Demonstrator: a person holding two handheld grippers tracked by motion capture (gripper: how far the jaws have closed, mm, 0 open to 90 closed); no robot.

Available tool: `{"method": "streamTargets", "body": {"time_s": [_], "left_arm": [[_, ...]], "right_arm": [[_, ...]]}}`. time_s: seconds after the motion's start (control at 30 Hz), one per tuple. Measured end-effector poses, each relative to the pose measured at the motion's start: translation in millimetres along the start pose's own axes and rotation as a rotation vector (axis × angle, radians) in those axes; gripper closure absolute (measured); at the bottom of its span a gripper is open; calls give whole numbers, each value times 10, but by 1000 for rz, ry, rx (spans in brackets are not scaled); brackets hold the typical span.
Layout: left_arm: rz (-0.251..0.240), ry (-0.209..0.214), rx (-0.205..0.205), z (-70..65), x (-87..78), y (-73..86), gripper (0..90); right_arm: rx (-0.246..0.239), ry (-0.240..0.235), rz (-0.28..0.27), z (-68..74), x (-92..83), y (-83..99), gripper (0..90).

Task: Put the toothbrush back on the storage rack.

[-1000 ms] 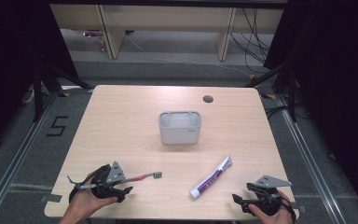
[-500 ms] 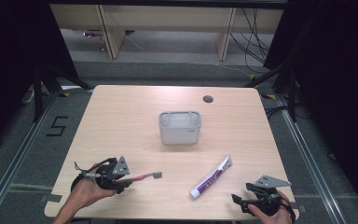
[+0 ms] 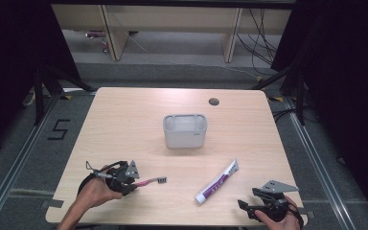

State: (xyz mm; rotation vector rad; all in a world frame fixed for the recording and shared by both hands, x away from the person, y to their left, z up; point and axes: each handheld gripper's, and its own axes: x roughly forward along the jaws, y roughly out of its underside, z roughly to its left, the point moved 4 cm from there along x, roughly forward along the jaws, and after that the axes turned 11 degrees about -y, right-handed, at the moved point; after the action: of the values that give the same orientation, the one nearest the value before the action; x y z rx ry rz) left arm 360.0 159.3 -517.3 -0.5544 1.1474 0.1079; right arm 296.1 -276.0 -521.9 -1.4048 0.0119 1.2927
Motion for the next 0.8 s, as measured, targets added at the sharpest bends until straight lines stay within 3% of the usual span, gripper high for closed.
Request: {"method": "streamTargets", "body": {"time_s": [0.1, 0.13, 0.5, 0.53, 0.63, 0.7, 0.73, 0.8], "left_arm": [[13, 7, 7, 7, 23, -4, 749], [19, 11, -3, 7, 38, -10, 759], [62, 40, 11, -38, 76, -130, 799], [70, 42, 12, -43, 84, -141, 805], [83, 49, 13, -49, 91, -172, 820], [107, 57, 20, -48, 85, -186, 820], [117, 64, 19, -53, 86, -194, 820], [130, 64, 35, -33, 93, -209, 822]], "right_arm": [[13, -14, -8, 13, 16, 5, 250], [-11, 2, 4, -4, 2, 1, 250], [-18, -4, 2, -3, 15, 2, 250], [13, -12, 0, 21, 19, 7, 250], [-9, 0, 8, 3, 10, 7, 250], [-3, -2, 4, 9, 13, 5, 251], [29, -28, 9, 36, 25, 12, 250], [19, -20, 3, 32, 27, 11, 250]]}}
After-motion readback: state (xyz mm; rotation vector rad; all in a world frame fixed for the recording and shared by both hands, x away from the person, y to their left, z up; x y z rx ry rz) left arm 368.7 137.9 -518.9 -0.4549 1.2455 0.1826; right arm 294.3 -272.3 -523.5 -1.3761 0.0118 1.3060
